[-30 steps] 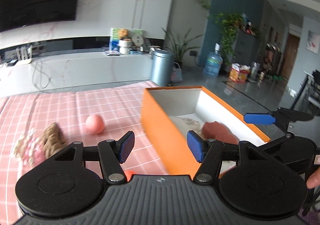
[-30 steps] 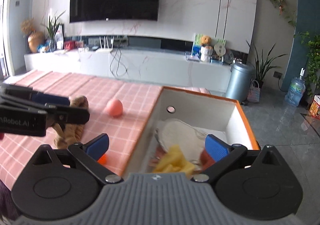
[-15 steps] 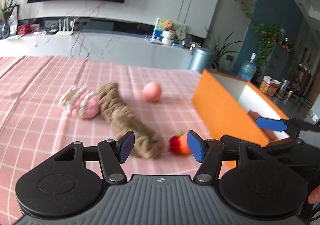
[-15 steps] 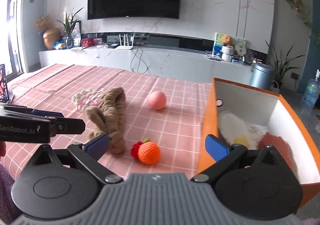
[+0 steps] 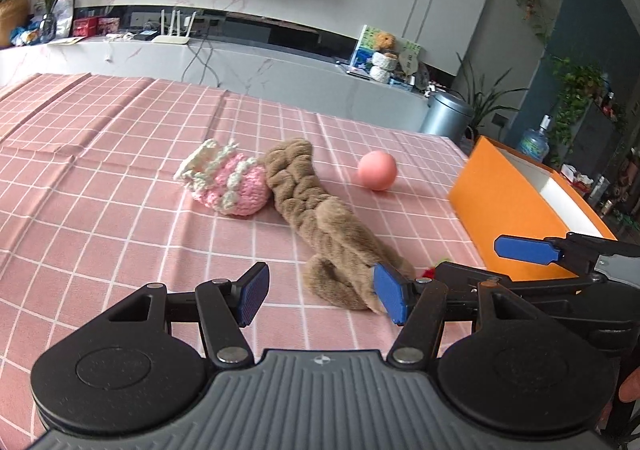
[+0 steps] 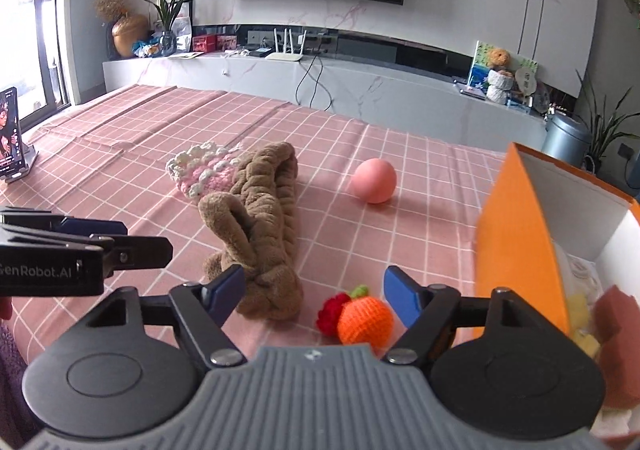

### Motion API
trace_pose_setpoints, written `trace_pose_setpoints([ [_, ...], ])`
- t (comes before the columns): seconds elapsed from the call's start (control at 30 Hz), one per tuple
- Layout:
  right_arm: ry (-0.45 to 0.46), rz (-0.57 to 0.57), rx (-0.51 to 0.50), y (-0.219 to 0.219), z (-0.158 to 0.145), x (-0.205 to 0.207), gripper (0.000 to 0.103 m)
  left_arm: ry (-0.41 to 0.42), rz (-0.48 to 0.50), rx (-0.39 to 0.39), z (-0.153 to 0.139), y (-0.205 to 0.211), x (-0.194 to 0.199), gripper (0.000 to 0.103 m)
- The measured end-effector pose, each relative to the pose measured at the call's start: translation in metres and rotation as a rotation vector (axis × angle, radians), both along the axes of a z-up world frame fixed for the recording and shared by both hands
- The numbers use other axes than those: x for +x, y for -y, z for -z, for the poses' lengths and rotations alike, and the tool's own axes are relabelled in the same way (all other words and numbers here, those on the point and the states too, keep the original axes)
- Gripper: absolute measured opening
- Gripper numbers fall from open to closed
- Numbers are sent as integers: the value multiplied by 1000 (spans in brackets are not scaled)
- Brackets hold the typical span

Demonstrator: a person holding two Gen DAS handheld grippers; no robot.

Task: Organize soft objects
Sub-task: 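Move both tools back toward the brown headband on the table, then grasp the brown fuzzy headband with the right tool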

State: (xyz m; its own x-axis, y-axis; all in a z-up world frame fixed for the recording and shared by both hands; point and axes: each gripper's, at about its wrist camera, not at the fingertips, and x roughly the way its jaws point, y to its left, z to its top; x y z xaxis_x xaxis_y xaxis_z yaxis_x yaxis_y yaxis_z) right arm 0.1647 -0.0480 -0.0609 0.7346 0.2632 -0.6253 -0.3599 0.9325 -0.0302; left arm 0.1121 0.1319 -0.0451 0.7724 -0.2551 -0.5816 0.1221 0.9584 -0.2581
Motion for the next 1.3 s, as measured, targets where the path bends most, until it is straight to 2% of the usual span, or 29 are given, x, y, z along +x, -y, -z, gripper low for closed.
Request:
trace_pose_setpoints([
  [0.1, -35, -5, 23, -10, 3, 16, 75, -19, -34, -5, 5, -10, 11, 70],
  [0.3, -101, -35, 30, -33, 13, 48, 65, -57, -70, -23, 11, -26, 32, 70],
  [0.5, -138, -71, 41, -49, 22, 70, 64, -83, -87, -34, 20, -35, 45, 65],
  [0.53, -155, -81, 47, -51, 24, 72, 54, -87, -91, -35, 21, -37, 47, 65],
  [0.57, -174, -92, 47, -53, 26, 74, 37, -90, -97, -34, 22, -38, 47, 65],
  [0.77, -159, -114, 28, -57, 32, 67, 27, -110, -118, -37, 27, -45, 48, 65],
  [0.97, -150, -137, 65, -52, 16, 50, 24, -136, -131, -23, 23, -43, 41, 65],
  [1.2, -249, -154, 133, -48, 17, 22, 24, -156, -141, -1, 15, -40, 24, 65],
  [1.3, -264, -126, 145, -42, 23, 15, 30, -159, -139, 6, 12, -39, 16, 65],
])
